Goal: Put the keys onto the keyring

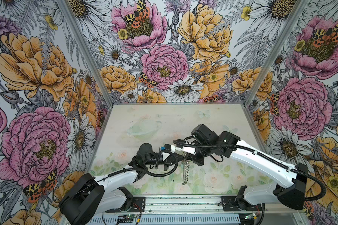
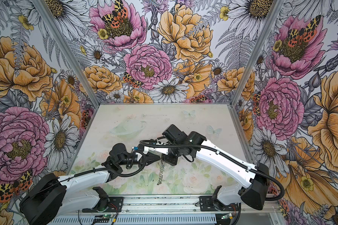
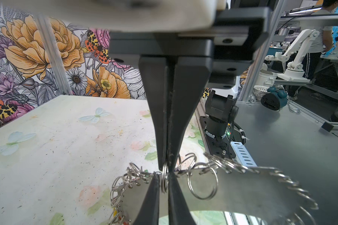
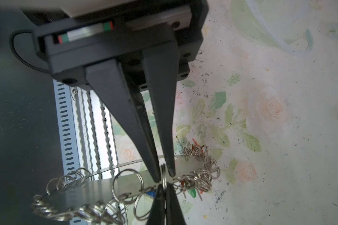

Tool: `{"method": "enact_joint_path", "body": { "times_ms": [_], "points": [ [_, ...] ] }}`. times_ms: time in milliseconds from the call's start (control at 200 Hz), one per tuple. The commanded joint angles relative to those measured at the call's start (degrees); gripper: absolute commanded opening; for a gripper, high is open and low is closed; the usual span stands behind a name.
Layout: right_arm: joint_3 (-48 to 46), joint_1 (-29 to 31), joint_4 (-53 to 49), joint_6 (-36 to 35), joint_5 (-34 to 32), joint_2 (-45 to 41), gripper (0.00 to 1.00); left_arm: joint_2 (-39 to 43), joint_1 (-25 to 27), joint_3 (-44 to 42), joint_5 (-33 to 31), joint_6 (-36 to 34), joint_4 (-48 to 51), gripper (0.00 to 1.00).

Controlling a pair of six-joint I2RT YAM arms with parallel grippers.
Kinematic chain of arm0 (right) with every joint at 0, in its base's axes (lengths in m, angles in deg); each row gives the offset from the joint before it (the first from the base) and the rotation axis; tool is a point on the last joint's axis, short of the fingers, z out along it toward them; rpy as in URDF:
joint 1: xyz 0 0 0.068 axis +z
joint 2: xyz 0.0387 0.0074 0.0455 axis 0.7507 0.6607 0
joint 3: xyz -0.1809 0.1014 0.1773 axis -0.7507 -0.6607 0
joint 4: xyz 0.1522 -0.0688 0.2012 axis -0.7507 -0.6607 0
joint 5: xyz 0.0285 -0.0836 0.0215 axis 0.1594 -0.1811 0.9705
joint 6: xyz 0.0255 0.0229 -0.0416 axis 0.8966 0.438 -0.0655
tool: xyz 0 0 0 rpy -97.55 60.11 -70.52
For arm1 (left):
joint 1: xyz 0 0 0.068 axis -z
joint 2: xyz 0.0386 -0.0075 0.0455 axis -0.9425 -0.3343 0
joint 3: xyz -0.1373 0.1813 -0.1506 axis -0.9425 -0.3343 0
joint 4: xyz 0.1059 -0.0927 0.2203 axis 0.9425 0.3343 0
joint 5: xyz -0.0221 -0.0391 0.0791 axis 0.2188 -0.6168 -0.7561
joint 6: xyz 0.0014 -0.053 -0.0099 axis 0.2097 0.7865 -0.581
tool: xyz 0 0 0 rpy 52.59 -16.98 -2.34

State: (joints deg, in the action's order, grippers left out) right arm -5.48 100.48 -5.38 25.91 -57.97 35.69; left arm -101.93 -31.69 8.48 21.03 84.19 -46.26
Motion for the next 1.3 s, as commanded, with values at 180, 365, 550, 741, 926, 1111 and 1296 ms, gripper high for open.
{"method": "enact_joint_path", "body": {
  "times_ms": [180,365,550,741,926,1111,1296],
  "points": [
    [1.54,0.18,4.42,0.77,2.63,-0.11,0.00,0.48,0.60,0.99,0.44,-1.44,1.45,0.02],
    [-0.48,-1.04,6.22,1.70,2.21,-2.51,0.13,1.02,0.41,0.28,-0.93,-0.79,-0.24,0.00],
    [-4.96,-3.87,8.77,3.71,2.27,-7.49,0.39,1.44,-0.20,-1.10,-0.33,1.25,-5.18,0.00],
    [-8.40,-4.68,9.58,6.29,2.32,-8.18,0.32,0.98,-1.64,-2.60,1.06,4.78,-13.16,0.00],
    [-10.78,-4.64,12.31,7.32,3.89,-8.98,0.26,-0.08,-1.76,-2.38,2.67,6.48,-16.23,0.00],
    [-11.08,-4.58,14.56,7.80,5.30,-9.17,0.23,-0.23,-1.52,-2.58,3.54,6.78,-17.00,0.00],
    [-11.20,-4.46,14.88,8.33,5.17,-10.37,0.23,-0.10,-1.35,-2.75,2.98,5.45,-15.46,0.00]
  ]
}}
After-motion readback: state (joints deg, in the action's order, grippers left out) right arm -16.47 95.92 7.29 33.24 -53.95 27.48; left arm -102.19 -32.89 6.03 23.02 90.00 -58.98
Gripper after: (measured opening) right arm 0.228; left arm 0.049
